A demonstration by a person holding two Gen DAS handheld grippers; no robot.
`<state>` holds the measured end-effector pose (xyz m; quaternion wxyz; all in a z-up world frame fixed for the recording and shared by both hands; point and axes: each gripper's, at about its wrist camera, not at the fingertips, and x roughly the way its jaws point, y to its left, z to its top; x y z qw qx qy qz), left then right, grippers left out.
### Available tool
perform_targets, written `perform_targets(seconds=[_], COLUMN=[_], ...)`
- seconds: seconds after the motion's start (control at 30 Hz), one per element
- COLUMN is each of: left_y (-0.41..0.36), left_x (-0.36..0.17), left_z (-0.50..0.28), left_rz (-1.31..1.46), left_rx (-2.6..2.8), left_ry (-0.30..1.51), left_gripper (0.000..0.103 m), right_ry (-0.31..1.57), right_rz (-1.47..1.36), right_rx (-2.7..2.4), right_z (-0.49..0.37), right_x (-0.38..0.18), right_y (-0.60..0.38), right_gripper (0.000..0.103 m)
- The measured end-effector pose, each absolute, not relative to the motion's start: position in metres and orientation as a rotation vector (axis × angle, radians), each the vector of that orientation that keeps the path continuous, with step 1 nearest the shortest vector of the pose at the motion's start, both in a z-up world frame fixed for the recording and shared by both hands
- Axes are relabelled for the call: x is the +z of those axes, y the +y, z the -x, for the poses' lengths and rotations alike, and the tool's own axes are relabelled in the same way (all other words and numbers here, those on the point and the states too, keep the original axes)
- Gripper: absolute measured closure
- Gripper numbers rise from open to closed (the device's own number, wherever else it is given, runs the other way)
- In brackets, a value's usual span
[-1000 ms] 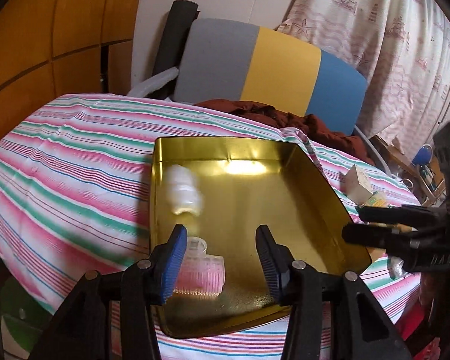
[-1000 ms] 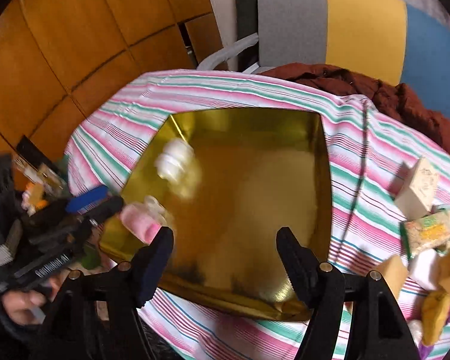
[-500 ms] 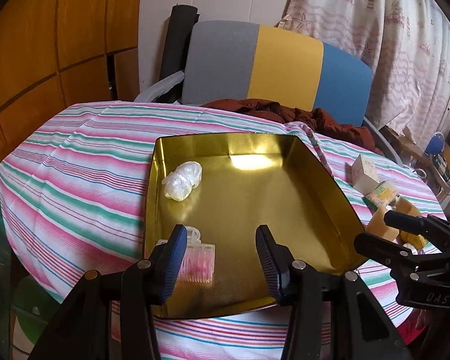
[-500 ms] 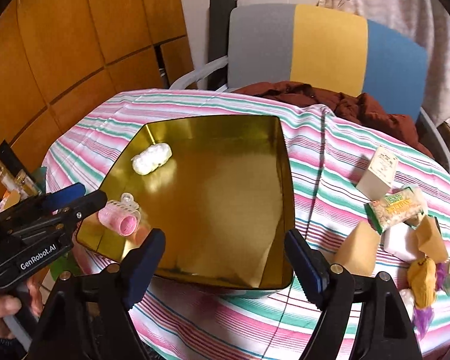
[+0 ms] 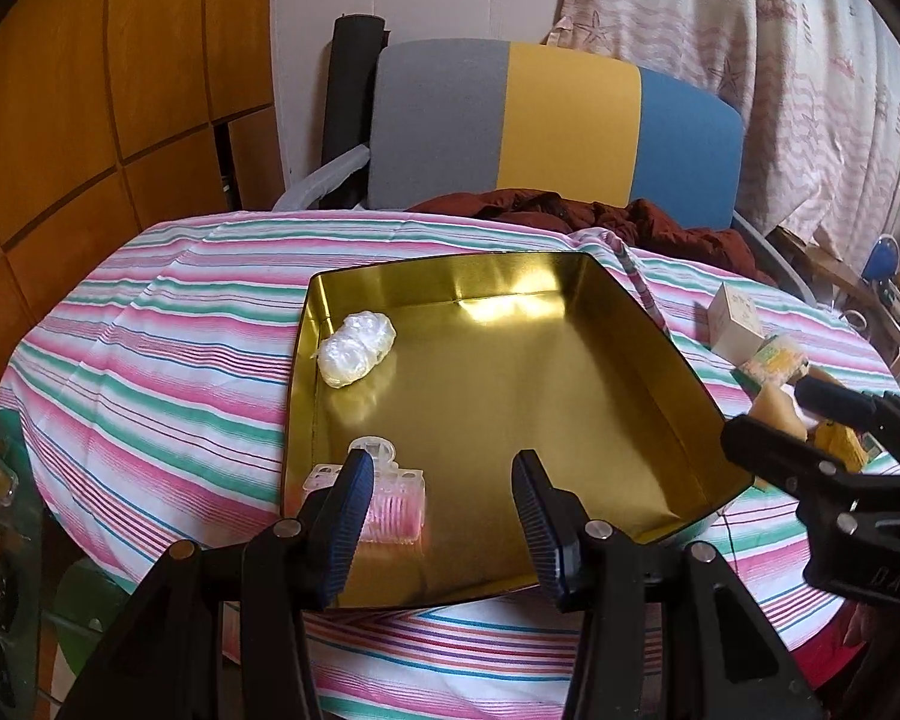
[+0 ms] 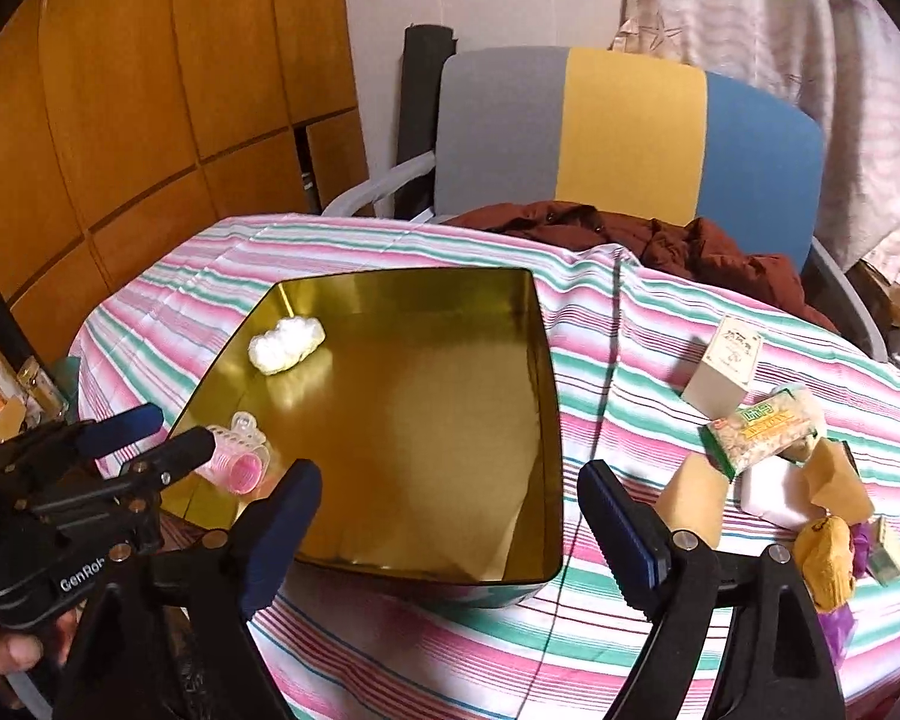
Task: Organize objects
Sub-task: 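Reach the left tool to the yellow sponge and grasp it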
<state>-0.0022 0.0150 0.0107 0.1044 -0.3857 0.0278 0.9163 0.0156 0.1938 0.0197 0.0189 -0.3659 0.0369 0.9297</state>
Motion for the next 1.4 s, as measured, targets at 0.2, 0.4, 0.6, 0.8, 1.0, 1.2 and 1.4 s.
perform_targets(seconds=[0.2, 0.4, 0.6, 0.8, 1.0, 1.2, 1.4], left_y=[0.028, 0.039, 0.054, 0.075, 0.092, 0.119, 0.164], left_x=[0.012, 0.009, 0.007, 0.005, 0.005, 0.014, 0.019], left_z=[-0.002, -0.005, -0.005, -0.007, -0.011, -0.015, -0.016], left_rz=[1.118, 1.119, 1.104, 1.088, 1.065, 0.992, 0.936], left_rx=[2.684, 2.654, 2.602, 2.536, 2.474, 2.392, 2.257], left_ry=[0.137, 0.178, 0.223, 0.261, 0.291, 0.318, 0.344], left_gripper=[0.054, 0.055, 0.054, 0.054, 0.055, 0.054, 0.054], right_ry=[0.139, 0.192, 0.257, 0.312, 0.357, 0.407, 0.456], right_rz=[1.095, 1.074, 1.042, 1.034, 1.031, 0.982, 0.872], right_rx=[2.881, 2.846, 2.772, 2.68, 2.622, 2.562, 2.463], right_z=[-0.023, -0.031, -0.043, -0.056, -0.066, -0.076, -0.097], right_x=[0.021, 0.017, 0.015, 0.007, 0.002, 0.008, 0.024], right_y=[0.203, 0.223, 0.256, 0.29, 0.314, 0.346, 0.393], right_gripper=[0.013, 0.011, 0.011, 0.011, 0.011, 0.011, 0.01])
